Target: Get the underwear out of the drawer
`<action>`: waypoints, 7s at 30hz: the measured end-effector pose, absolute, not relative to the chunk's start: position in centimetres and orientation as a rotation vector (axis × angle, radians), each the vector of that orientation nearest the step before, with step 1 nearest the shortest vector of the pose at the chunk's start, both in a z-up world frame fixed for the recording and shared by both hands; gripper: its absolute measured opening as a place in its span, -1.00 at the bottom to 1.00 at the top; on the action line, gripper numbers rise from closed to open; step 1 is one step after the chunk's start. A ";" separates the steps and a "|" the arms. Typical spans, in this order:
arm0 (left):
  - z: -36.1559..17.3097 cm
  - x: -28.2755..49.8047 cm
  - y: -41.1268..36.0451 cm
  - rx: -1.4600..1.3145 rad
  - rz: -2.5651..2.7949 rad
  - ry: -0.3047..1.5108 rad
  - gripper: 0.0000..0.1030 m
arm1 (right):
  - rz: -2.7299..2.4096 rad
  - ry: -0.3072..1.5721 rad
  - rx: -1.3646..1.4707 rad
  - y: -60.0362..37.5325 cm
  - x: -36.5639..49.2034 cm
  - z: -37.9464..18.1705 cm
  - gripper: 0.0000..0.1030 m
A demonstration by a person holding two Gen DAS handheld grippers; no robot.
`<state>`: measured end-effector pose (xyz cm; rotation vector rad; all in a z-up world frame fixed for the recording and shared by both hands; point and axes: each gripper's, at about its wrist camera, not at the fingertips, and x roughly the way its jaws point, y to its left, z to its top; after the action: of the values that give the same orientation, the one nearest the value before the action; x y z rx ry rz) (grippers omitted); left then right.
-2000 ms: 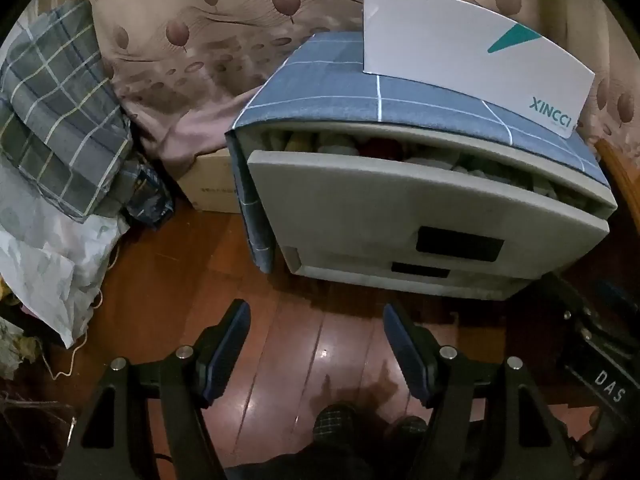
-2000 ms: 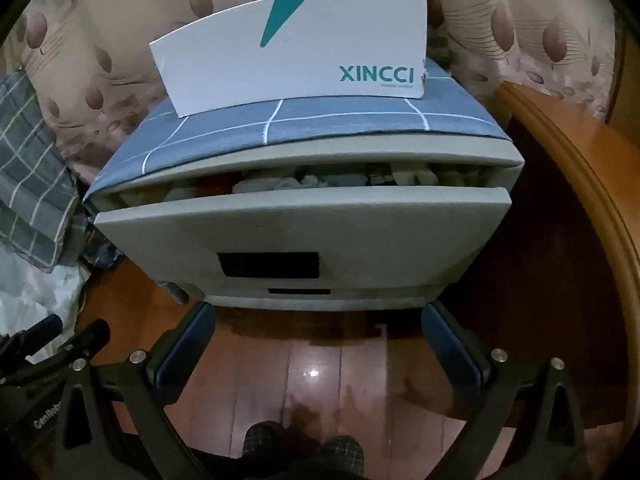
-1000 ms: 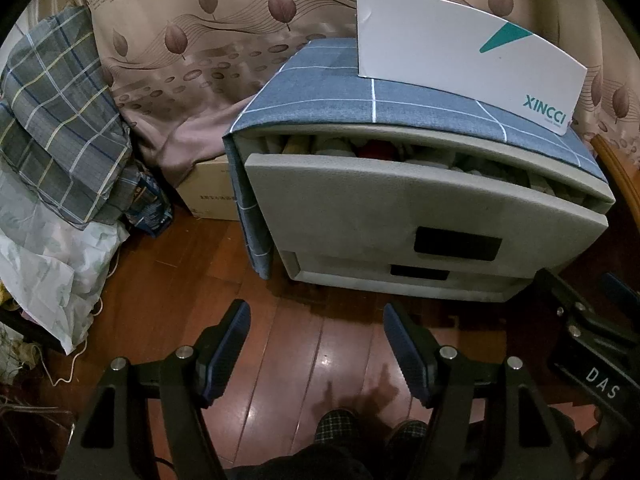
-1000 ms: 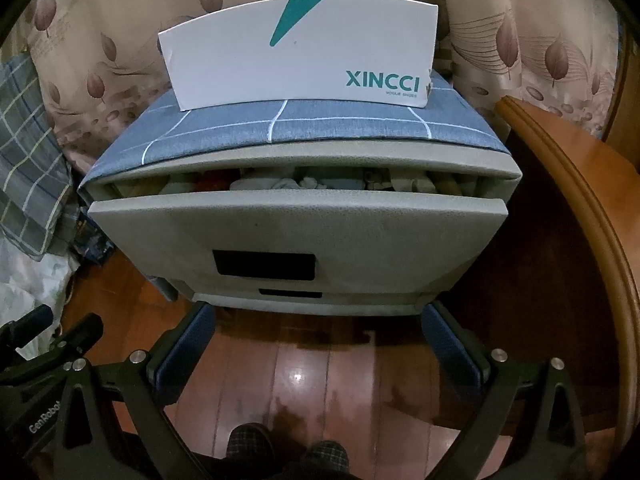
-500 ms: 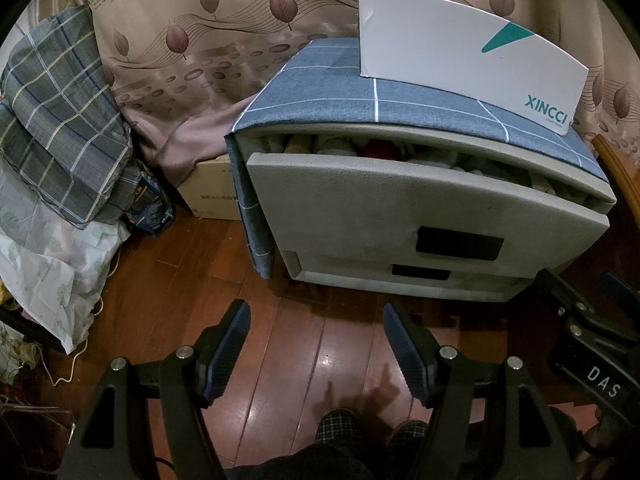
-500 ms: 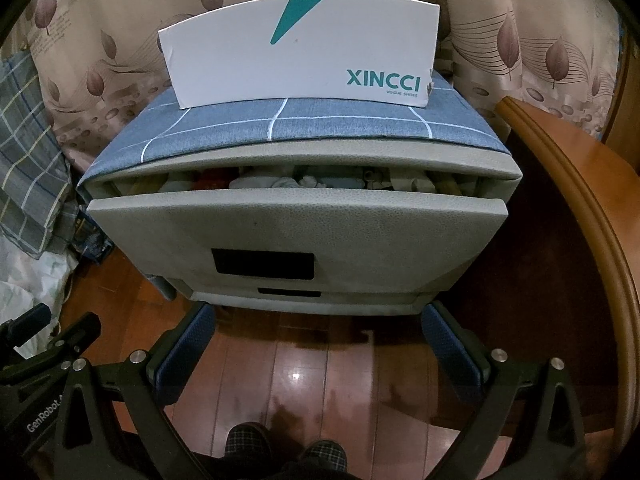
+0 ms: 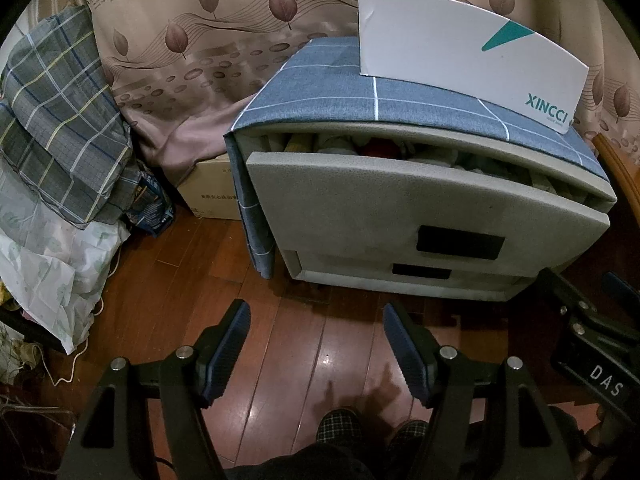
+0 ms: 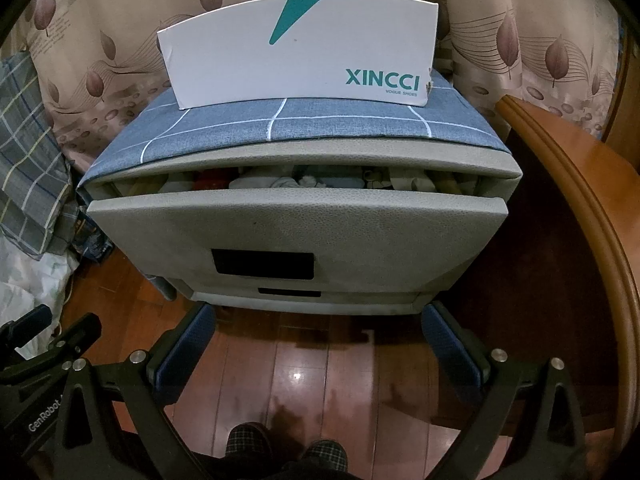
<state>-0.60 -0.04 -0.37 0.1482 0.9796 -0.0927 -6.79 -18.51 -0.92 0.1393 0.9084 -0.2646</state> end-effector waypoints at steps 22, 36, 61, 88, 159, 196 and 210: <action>-0.8 -0.6 0.1 0.146 -0.096 0.988 0.37 | -0.264 0.910 0.140 -18.5 -6.7 -0.9 0.98; -1.0 -0.4 0.3 0.137 -0.098 1.000 0.37 | -0.266 0.881 0.152 -20.5 -5.5 0.3 0.98; -1.6 0.7 0.7 0.091 -0.122 1.037 0.37 | -0.362 0.929 0.121 -24.0 3.7 -2.1 0.98; -0.8 1.2 2.2 0.034 -0.124 1.039 0.37 | -0.368 1.137 0.142 -23.4 1.7 -3.1 0.97; -6.4 12.5 2.3 -0.080 -0.152 1.452 -0.06 | -0.236 1.087 0.278 -21.0 -6.8 -3.6 0.96; -8.7 13.3 -1.1 0.135 -0.161 1.444 -0.31 | -0.196 1.194 0.284 -24.4 -6.5 -0.1 0.96; -6.8 13.5 2.1 0.059 -0.226 1.451 -0.35 | -0.245 1.311 0.233 -26.5 -1.0 -5.0 0.22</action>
<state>13.45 2.07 -6.77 0.0589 1.4512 -0.2256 -0.98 -26.47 -5.05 0.2330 1.3115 -0.2454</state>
